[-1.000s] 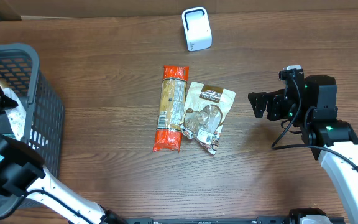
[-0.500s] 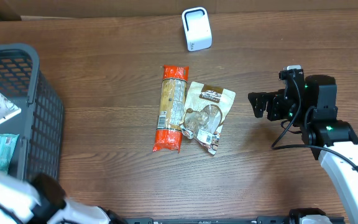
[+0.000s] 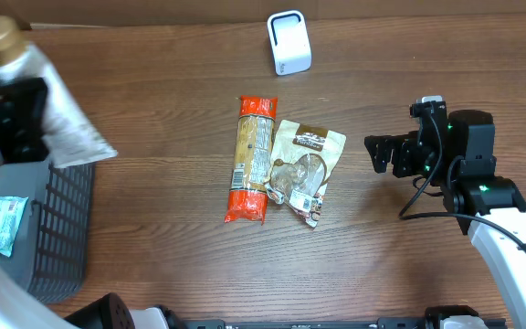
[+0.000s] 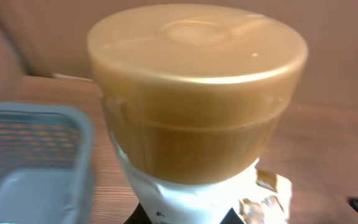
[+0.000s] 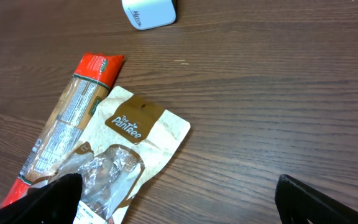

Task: Scan the item barcode
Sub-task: 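Place the white tube left of the spaghetti pack and release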

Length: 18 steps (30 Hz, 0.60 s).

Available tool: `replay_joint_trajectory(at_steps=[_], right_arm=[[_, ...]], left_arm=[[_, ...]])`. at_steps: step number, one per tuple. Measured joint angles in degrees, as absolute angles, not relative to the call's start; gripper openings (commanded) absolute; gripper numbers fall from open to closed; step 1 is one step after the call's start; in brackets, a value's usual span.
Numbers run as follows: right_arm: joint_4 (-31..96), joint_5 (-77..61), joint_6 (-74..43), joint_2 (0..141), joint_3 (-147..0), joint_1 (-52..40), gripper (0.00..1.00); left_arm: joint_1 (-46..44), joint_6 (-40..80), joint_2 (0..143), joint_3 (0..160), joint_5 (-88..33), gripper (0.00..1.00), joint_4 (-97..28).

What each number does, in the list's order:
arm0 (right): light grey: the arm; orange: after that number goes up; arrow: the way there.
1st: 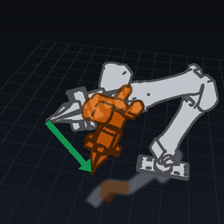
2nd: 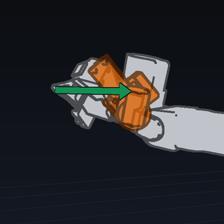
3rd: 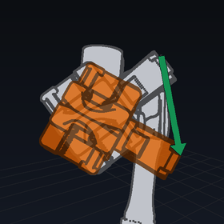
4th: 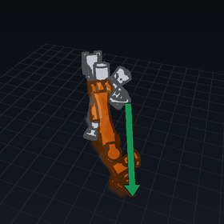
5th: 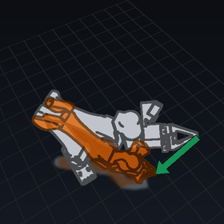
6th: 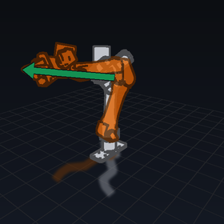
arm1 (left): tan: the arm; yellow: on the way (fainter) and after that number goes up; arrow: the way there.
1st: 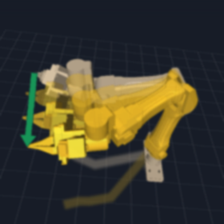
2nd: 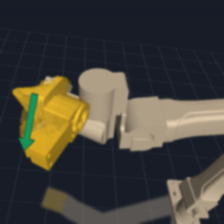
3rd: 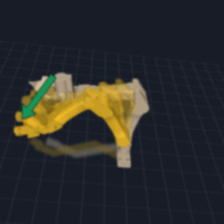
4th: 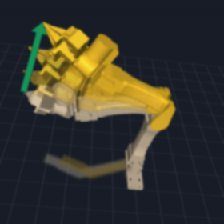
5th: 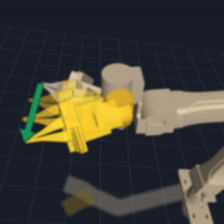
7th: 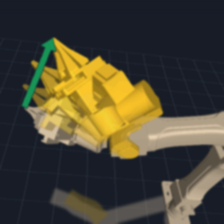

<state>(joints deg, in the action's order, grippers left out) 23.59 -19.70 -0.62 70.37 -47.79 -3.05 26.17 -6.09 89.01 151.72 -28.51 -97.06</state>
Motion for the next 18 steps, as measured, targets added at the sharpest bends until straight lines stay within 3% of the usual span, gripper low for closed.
replay_joint_trajectory(at_steps=[11,18], right_arm=[[23.57,-19.7,-0.62,70.37,-47.79,-3.05,1.0],[23.59,-19.68,-0.64,70.37,-47.79,-3.07,1.0]], left_arm=[[7.46,-4.05,90.67,125.8,-21.85,0.04,-94.87],[-0.14,-0.6,92.33,99.85,-19.22,0.05,-76.51]])
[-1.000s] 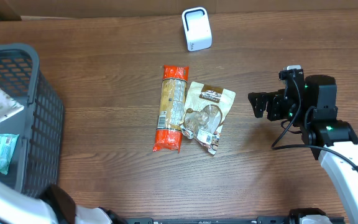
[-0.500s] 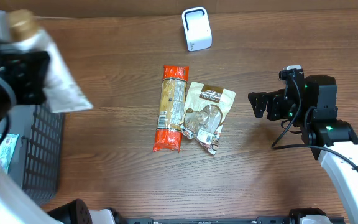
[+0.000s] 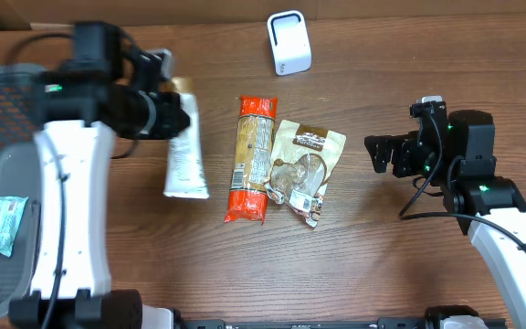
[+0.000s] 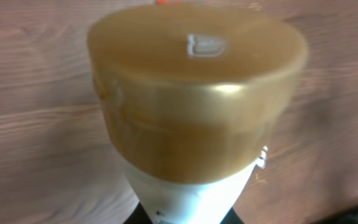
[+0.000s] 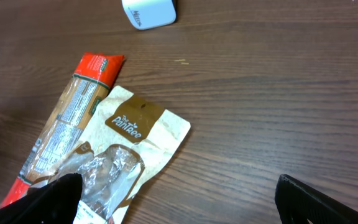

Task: Scan the item barcode
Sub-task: 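Place the white tube left of the spaghetti pack and release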

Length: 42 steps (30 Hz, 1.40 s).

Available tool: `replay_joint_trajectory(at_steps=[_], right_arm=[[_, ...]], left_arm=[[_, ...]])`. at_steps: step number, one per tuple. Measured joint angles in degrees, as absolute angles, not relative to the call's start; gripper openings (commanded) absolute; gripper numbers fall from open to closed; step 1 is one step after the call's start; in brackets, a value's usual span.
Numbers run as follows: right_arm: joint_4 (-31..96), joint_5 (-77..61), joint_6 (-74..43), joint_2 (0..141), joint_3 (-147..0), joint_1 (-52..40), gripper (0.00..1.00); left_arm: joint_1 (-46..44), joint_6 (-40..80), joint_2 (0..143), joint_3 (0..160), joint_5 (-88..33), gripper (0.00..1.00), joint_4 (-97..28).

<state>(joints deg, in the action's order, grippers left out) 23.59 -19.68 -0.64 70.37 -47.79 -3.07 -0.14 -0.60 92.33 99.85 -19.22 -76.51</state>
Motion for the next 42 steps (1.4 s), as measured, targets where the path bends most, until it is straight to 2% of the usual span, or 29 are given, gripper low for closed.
replay_joint_trajectory(at_steps=[6,11,13,14,17,20,25,29,32,35,39,42], right_arm=[[23.59,-19.68,-0.64,70.39,-47.79,-3.09,1.0],[23.57,-19.66,-0.62,70.41,-47.79,-3.09,1.0],[23.62,-19.68,-0.64,70.41,-47.79,-3.09,1.0],[23.62,-19.7,-0.6,70.41,-47.79,-3.09,1.0],[23.62,-19.68,-0.6,70.41,-47.79,-3.09,1.0],[23.62,-19.7,-0.67,70.41,-47.79,-3.09,1.0],[23.62,-19.68,-0.64,70.41,-47.79,-3.09,1.0],[23.59,-19.7,-0.62,70.41,-47.79,-3.09,1.0],[23.64,-19.7,-0.62,70.41,-47.79,-3.09,1.0],[23.59,-19.7,-0.62,70.41,-47.79,-3.09,1.0],[23.57,-19.73,-0.62,70.43,-47.79,-3.09,1.0],[23.55,-19.7,-0.62,70.43,-47.79,-3.09,1.0]], left_arm=[[-4.08,3.6,92.47,79.22,-18.57,0.04,-56.84],[-4.8,5.26,92.49,66.83,-18.5,0.08,-44.75],[-4.8,5.74,92.51,63.92,-18.35,0.24,-41.85],[-4.8,5.91,92.51,63.13,-18.35,0.38,-41.15],[-4.8,5.91,92.51,62.54,-18.37,0.61,-39.99],[-4.8,6.24,92.49,62.54,-18.68,0.67,-39.07],[-4.8,6.24,92.49,63.51,-19.49,0.68,-40.45],[-4.73,6.24,92.49,71.96,-19.66,0.69,-48.05],[-3.73,6.22,92.49,85.71,-19.38,0.73,-57.39],[-1.19,6.07,92.42,100.42,-18.31,0.84,-65.25],[5.89,7.55,91.57,118.34,-15.38,0.98,-76.2],[14.22,8.93,90.5,127.42,-12.4,1.0,-83.79]])
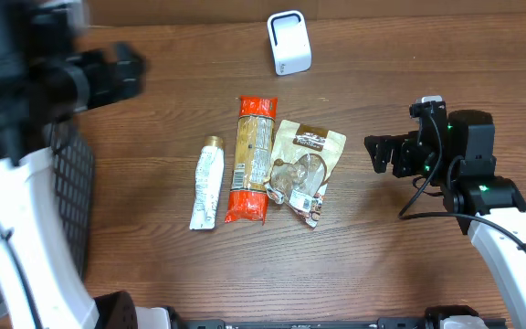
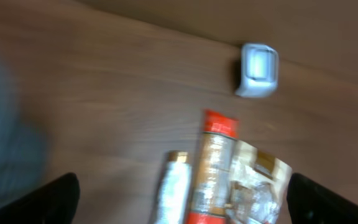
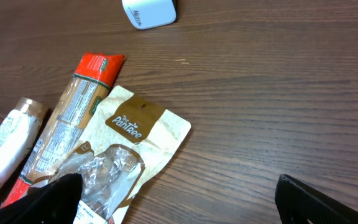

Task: Scan the item barcode
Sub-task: 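Place the white tube left of the spaghetti pack and release, then lower the left gripper into the basket and grasp the mint-green packet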

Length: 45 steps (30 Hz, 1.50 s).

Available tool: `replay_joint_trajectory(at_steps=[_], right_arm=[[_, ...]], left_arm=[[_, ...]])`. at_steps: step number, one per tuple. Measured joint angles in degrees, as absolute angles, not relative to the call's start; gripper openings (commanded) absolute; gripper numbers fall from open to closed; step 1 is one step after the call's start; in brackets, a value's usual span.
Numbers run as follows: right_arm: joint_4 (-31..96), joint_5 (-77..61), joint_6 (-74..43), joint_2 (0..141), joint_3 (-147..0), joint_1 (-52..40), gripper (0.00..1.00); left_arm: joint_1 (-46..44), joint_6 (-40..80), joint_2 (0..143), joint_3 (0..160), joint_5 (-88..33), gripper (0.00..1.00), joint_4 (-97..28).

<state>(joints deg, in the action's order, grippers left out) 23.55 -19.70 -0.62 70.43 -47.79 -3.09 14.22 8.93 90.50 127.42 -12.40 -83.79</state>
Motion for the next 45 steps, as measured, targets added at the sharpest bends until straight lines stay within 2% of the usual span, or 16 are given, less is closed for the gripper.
replay_joint_trajectory(at_steps=[6,11,15,22,33,45], right_arm=[[23.57,-19.68,-0.62,70.46,-47.79,-3.09,1.0],[23.59,-19.68,-0.62,70.46,-47.79,-3.09,1.0],[23.57,-19.68,-0.62,70.46,-47.79,-3.09,1.0],[23.59,-19.7,-0.62,70.46,-47.79,-3.09,1.0],[23.62,-19.73,-0.62,70.46,-47.79,-3.09,1.0],[23.59,-19.7,-0.6,70.46,-47.79,-3.09,1.0]], left_arm=[[32.58,10.48,89.34,130.52,-6.7,1.0,-92.4],[44.99,11.73,89.76,124.05,-5.3,1.0,-91.18],[51.05,12.56,89.97,115.92,-6.02,1.0,-87.09],[52.49,10.44,90.26,100.25,-6.2,0.99,-72.53],[52.49,-9.91,90.56,79.24,-5.74,1.0,-51.88],[52.49,-29.98,91.0,69.58,-3.55,1.0,-33.76]])
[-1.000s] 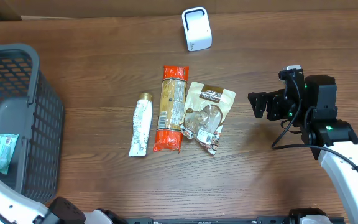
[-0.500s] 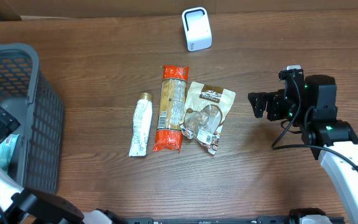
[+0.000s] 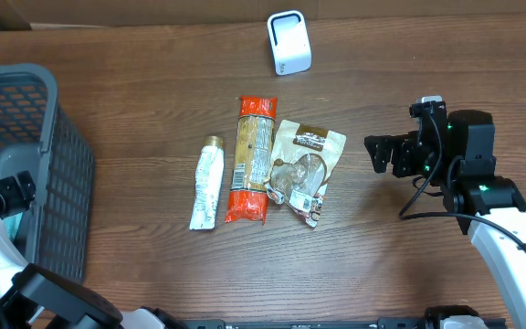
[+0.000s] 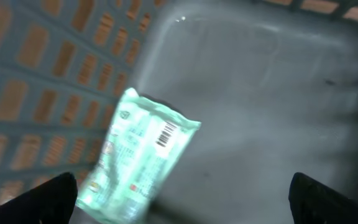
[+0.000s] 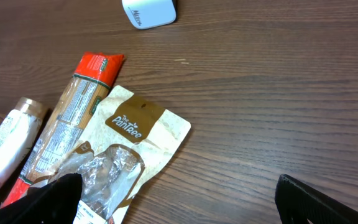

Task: Scan the item barcode
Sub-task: 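Lower the left gripper into the basket and grasp the mint-green packet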

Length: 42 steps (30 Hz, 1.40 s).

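A white scanner (image 3: 289, 42) stands at the table's far edge. Below it, side by side, lie a white tube with a gold cap (image 3: 206, 181), a red pasta pack (image 3: 252, 157) and a brown-and-cream pouch (image 3: 305, 170). My left gripper (image 4: 182, 205) is open inside the grey basket (image 3: 35, 119), just above a green packet (image 4: 138, 149) whose barcode faces up. To the right of the pouch, my right gripper (image 5: 179, 202) hangs open, holding nothing.
The basket's mesh walls (image 4: 48, 81) rise close to the left of the left gripper. The right wrist view also shows the scanner (image 5: 149, 12), the pouch (image 5: 126, 149), the pasta pack (image 5: 70, 121) and the tube (image 5: 8, 149) on bare wood.
My left gripper was up over the table's left side, open, looking at the three items. Now it is down inside the basket over the green packet. The right arm has not moved.
My left gripper held the gold-capped tube beside the basket, then over the table left of the pasta pack. By 1.5 s ago the tube lay on the table and the gripper was open above. Now the gripper is in the basket.
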Available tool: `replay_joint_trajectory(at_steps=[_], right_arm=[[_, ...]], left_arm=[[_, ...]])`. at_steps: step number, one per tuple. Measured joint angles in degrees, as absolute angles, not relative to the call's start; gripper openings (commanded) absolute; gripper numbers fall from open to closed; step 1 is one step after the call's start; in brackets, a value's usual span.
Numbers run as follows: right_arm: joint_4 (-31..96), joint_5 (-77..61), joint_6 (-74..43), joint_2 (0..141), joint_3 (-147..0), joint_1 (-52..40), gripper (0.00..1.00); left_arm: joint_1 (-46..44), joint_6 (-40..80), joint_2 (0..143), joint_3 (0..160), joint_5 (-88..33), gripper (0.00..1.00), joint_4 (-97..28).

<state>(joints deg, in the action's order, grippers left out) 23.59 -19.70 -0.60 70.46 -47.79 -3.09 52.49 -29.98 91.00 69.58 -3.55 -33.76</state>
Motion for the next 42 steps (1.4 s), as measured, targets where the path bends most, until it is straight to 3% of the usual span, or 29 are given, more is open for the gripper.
replay_joint_trajectory(at_steps=[16,28,37,39,40,42], right_arm=[[23.59,-19.7,-0.62,70.46,-47.79,-3.09,1.0],[23.59,-19.7,-0.62,70.46,-47.79,-3.11,1.0],[23.64,-19.68,-0.6,70.46,-47.79,-3.09,1.0],[23.62,-19.7,-0.6,70.46,-47.79,-3.09,1.0],[23.57,-19.7,-0.62,70.46,-47.79,-3.09,1.0],[23.62,-19.68,-0.62,70.46,-47.79,-3.09,1.0]], left_arm=[[52.51,-36.27,105.1,68.86,3.86,1.0,-26.94],[52.58,-37.47,106.8,69.38,10.26,0.97,-24.93],[53.15,-31.0,109.91,71.5,13.76,0.64,-24.69],[53.15,-28.99,110.37,71.79,14.09,0.52,-24.84],[53.12,-28.1,110.56,71.85,14.22,0.4,-24.91],[53.08,-26.72,110.78,71.9,14.37,0.33,-25.02]])
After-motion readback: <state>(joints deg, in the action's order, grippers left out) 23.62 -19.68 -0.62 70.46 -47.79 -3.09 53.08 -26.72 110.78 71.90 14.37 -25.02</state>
